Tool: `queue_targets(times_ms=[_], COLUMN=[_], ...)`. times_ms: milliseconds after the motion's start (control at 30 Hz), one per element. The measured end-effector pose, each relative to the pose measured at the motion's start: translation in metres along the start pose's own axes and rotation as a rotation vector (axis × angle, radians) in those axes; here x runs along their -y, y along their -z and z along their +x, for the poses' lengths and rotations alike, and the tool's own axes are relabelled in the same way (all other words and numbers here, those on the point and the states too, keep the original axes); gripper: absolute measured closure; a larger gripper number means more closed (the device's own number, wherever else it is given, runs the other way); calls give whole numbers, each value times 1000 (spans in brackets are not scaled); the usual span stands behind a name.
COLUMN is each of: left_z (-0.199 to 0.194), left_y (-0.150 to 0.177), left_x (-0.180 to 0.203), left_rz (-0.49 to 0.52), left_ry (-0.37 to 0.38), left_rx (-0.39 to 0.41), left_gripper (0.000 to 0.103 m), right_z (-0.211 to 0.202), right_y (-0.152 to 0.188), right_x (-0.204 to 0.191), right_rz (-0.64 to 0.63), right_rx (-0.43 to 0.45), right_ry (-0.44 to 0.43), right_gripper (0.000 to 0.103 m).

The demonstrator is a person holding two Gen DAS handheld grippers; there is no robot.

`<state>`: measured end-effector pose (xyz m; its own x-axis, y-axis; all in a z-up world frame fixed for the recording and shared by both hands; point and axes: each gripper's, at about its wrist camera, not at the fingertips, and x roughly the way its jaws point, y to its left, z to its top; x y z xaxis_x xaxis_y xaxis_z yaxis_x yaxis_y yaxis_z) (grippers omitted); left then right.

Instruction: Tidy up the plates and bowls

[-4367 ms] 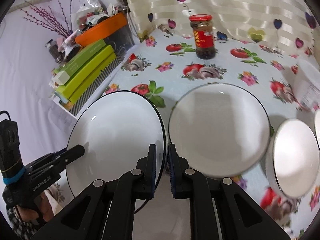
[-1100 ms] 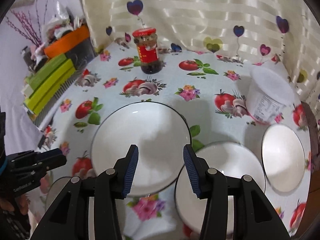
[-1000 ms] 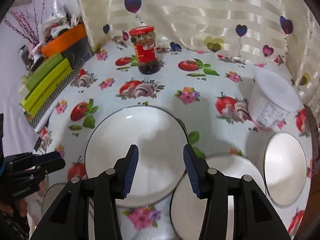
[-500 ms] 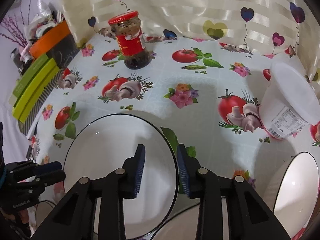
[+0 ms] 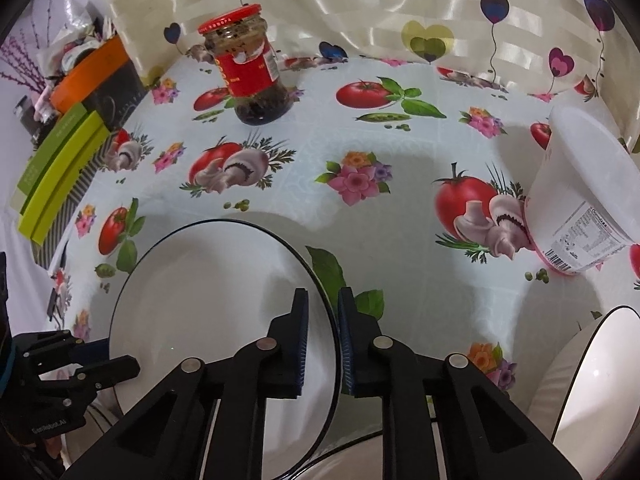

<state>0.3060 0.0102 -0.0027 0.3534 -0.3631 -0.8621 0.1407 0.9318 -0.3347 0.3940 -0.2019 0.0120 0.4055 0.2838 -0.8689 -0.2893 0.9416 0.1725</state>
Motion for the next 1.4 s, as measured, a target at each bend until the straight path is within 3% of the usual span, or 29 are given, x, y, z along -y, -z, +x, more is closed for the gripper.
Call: queue_targets(times_ms=[400,767,1067,1233,1400], left_z=[-3,-17,-23,-22,-15], left_y=[0,0,1,-4,-5], left_x=[-5,-26,-34,-35,-40], left_rz=[-17,-61,-86,-86,-107], left_ry=[2,-44,-33,-33,-35], left_rx=[31,74,92,101,96], left_gripper=[81,82,82,82,82], right_z=[3,11,16,15,11], right_y=[-5,-14,-18,-12,-2], right_x=[-7,-23,-25,-22,-22], right_rz=[-7,19,45,59,48], right_rx=[-22,-14,-30,-77,-71], right_ry=[40,-45,-87,-37,-10], right_gripper=[90,90,88,82,80])
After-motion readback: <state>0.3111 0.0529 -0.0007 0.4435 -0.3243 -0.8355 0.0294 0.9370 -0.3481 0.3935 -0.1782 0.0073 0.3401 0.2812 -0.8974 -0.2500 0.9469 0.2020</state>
